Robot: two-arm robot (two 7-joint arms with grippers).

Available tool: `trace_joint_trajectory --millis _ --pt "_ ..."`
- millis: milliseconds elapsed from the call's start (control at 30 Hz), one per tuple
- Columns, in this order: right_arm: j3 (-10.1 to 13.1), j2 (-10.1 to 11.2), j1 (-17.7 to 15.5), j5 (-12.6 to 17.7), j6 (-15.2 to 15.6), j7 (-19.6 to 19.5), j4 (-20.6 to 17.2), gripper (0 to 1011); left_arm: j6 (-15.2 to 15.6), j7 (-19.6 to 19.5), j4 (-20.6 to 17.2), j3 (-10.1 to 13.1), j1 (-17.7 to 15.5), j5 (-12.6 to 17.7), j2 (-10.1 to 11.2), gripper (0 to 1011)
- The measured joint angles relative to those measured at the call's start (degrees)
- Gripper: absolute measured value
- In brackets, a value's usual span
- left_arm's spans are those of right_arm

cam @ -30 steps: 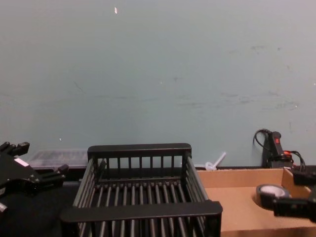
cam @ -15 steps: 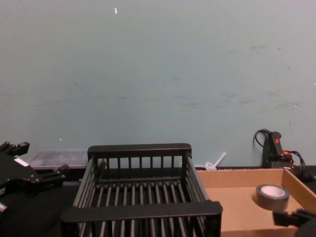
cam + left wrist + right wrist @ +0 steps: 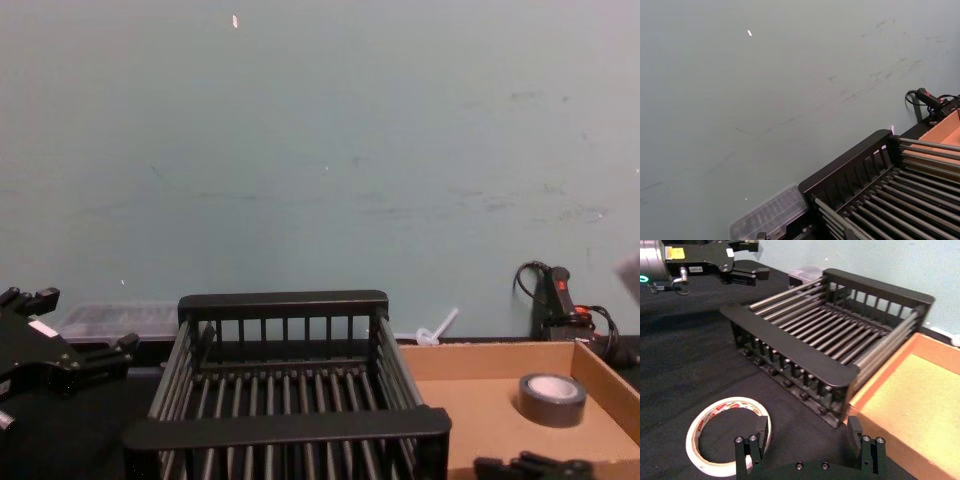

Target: Pick up the white tape and place it into the black box , Pick up the silver tape and place it into the brown box.

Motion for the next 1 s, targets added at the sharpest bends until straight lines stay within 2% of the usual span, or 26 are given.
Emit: trace_joint_trajectory --millis 333,633,1000 --pt "-3.15 -1.24 2.57 -1.24 -0.81 1.54 2.7 1002 0.0 0.0 0.0 0.0 0.0 0.0 0.0 1001" --pt "-5.6 -2.45 5.19 -2.29 -3.19 3.49 6.3 1002 0.0 0.0 0.0 0.0 0.0 0.0 0.0 1001" --pt "-7.61 -3.53 8.01 -2.25 -4.11 5.99 9.9 1002 0.0 0.0 0.0 0.0 0.0 0.0 0.0 1001"
